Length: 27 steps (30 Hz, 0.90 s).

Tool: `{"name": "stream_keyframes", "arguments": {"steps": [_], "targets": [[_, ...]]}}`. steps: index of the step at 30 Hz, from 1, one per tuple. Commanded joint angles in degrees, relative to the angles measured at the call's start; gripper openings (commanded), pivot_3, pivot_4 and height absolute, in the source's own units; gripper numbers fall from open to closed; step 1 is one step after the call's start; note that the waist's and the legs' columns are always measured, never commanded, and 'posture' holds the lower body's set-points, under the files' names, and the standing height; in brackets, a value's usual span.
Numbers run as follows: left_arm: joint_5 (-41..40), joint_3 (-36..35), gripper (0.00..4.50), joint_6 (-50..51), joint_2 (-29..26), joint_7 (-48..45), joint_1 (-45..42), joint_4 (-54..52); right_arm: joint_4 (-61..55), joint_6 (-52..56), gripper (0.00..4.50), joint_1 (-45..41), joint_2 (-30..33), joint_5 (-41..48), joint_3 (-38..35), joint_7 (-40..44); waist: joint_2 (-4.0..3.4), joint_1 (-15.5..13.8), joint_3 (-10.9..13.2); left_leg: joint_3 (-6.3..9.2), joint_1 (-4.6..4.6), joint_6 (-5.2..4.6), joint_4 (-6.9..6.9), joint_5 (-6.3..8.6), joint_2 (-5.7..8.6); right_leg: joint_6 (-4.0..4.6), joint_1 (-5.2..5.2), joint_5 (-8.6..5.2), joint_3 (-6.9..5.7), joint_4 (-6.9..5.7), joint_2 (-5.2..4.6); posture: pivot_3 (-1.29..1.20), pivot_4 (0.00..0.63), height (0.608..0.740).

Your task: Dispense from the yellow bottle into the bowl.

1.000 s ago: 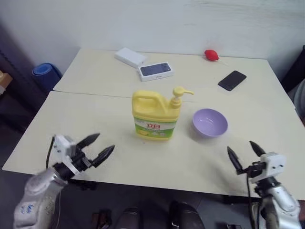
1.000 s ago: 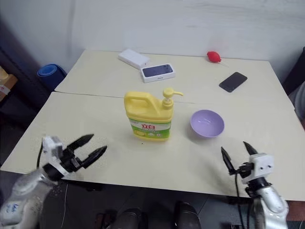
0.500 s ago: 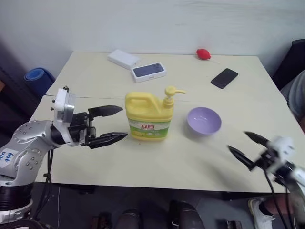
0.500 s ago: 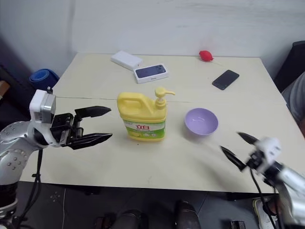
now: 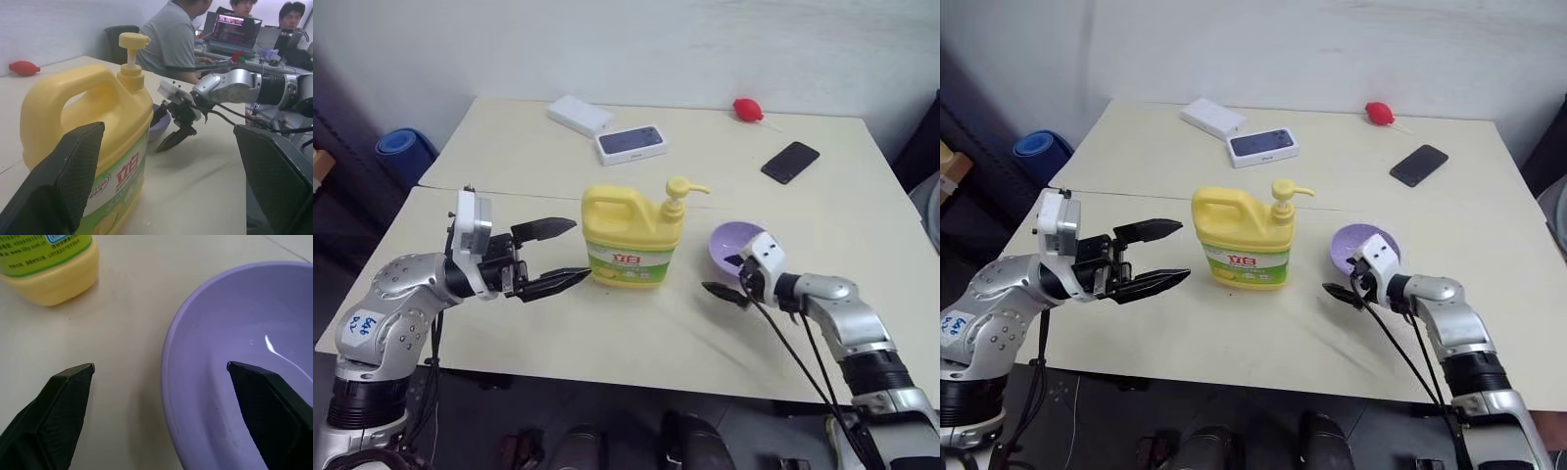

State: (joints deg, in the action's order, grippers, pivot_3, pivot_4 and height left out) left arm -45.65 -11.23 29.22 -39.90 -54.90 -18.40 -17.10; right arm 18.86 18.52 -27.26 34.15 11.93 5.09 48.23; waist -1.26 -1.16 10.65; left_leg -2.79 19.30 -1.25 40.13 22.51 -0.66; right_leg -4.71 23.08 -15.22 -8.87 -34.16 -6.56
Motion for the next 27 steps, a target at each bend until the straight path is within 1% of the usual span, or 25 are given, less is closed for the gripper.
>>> {"name": "stream_keyframes", "arguments": {"steps": [1, 3, 11, 12, 17, 18, 21, 24, 27], "targets": [[-0.32, -1.48, 4.5, -0.61, 0.0, 0.59, 0.01, -2.23, 2.47, -3.81, 3.57, -1.72, -0.81, -1.13, -0.81, 0.21, 0.0, 0.07, 0.0, 0.0, 0.0, 0.0, 0.0, 0.0, 0.0, 0.0, 0.0, 0.0, 0.01, 0.0, 0.0, 0.0, 0.15, 0.74], [-0.48, -1.59, 4.5, -0.44, 0.01, 0.78, 0.11, -2.51, 3.7, -6.2, 3.02, -2.05, -1.24, -1.9, -1.24, -0.32, 0.0, 0.08, 0.0, -0.03, -0.03, 0.0, 0.01, 0.0, 0.0, -0.01, 0.0, 0.01, 0.02, -0.02, 0.0, 0.0, 0.15, 0.74], [-0.51, -1.49, 4.5, -0.47, 0.27, 1.25, -0.19, -2.36, 1.62, -6.77, 0.19, -1.61, -0.77, -1.22, -3.12, 0.23, 0.01, 0.27, -0.01, -0.03, -0.03, 0.01, 0.01, 0.0, -0.01, -0.01, 0.02, 0.01, 0.07, -0.03, 0.0, 0.0, 0.15, 0.74], [-0.47, -1.38, 4.5, -0.5, 0.39, 1.24, -0.32, -2.24, 0.9, -6.39, 0.02, -1.32, -0.47, -0.99, -3.47, 0.63, 0.04, 0.27, -0.02, -0.03, -0.04, 0.01, 0.01, 0.0, -0.01, -0.01, 0.01, 0.01, 0.07, -0.03, 0.01, 0.0, 0.15, 0.74], [-0.11, -0.88, 4.5, -0.76, 0.77, 1.02, -1.21, -1.58, -1.21, -5.57, 0.02, -0.66, 0.41, -0.71, -4.49, 2.0, 0.04, 0.27, -0.02, -0.04, -0.03, 0.01, 0.0, 0.0, -0.02, -0.01, 0.02, 0.01, 0.09, -0.03, 0.01, 0.0, 0.15, 0.74], [-0.48, -0.95, 4.5, -0.58, 0.78, 0.91, -2.05, -1.41, -2.43, -5.22, 0.02, -0.39, 1.1, -0.3, -4.67, 3.08, 0.04, 0.25, -0.02, -0.04, -0.03, 0.01, 0.01, 0.0, -0.02, -0.01, 0.02, 0.01, 0.09, -0.03, 0.02, 0.0, 0.15, 0.74], [-3.54, -2.22, 4.5, 2.48, -2.34, -1.66, -6.81, -0.76, -9.56, -4.1, 0.02, 1.09, 5.73, 1.24, -4.62, 9.23, 0.06, -0.23, 0.04, -0.02, 0.03, 0.01, 0.02, 0.0, -0.02, -0.01, 0.08, 0.01, 0.07, -0.04, 0.02, 0.0, 0.15, 0.74], [-6.0, -2.25, 4.5, 5.43, -4.52, -2.7, -15.75, 1.8, -18.53, 0.88, 0.02, 0.57, 11.5, 2.88, -4.51, 13.93, 0.09, -0.18, 0.07, -0.11, 0.15, 0.01, 0.02, 0.0, 0.01, -0.03, 0.25, 0.01, 0.09, -0.08, 0.01, 0.0, 0.15, 0.74], [-3.3, 0.85, 4.5, 4.94, -3.54, -3.63, -24.99, 6.43, -25.48, 3.75, 0.02, -1.21, 15.93, 3.48, -3.06, 17.85, 0.12, -0.2, 0.08, -0.13, 0.23, 0.01, 0.1, -0.01, 0.01, -0.03, 0.36, 0.02, -0.05, -0.17, 0.04, 0.0, 0.15, 0.74]]}}
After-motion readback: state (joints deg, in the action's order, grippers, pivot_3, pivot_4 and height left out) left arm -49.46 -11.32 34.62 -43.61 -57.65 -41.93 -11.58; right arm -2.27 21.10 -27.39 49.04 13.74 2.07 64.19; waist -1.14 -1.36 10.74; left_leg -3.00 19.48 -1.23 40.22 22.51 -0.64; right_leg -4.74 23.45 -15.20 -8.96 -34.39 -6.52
